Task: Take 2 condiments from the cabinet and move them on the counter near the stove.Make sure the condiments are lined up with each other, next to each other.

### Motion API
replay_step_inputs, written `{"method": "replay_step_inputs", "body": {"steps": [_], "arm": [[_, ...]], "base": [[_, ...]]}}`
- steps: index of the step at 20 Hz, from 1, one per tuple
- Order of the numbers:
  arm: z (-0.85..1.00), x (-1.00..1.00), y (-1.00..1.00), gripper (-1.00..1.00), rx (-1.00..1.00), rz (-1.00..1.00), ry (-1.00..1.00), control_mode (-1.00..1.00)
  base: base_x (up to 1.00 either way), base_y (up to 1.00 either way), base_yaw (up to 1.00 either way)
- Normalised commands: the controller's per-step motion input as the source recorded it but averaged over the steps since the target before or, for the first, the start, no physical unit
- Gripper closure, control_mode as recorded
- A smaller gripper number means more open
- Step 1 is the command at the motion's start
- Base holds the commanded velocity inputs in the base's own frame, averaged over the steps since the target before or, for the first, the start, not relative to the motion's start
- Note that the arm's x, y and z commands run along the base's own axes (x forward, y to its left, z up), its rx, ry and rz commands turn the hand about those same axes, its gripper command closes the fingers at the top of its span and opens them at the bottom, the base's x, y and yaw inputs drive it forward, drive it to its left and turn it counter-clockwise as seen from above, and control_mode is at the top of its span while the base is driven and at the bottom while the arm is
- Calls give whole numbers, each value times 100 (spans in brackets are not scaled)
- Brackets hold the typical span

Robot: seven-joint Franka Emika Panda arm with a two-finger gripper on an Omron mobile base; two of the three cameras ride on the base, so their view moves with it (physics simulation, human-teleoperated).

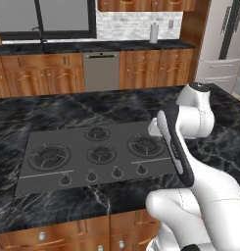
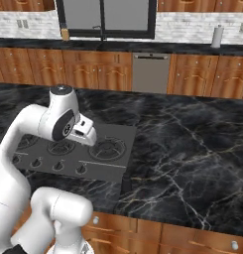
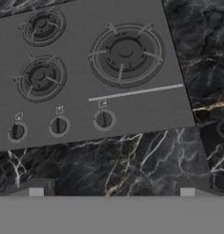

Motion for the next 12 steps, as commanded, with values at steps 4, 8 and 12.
{"method": "replay_step_inputs", "body": {"steps": [4, 8, 12], "arm": [[19, -9, 4, -100, -9, 10, 0, -100], [10, -24, 10, -100, -15, 9, -3, -100], [18, -33, 14, -100, -13, 6, -9, -100]], "base": [[0, 0, 0], [0, 0, 0], [0, 0, 0]]}}
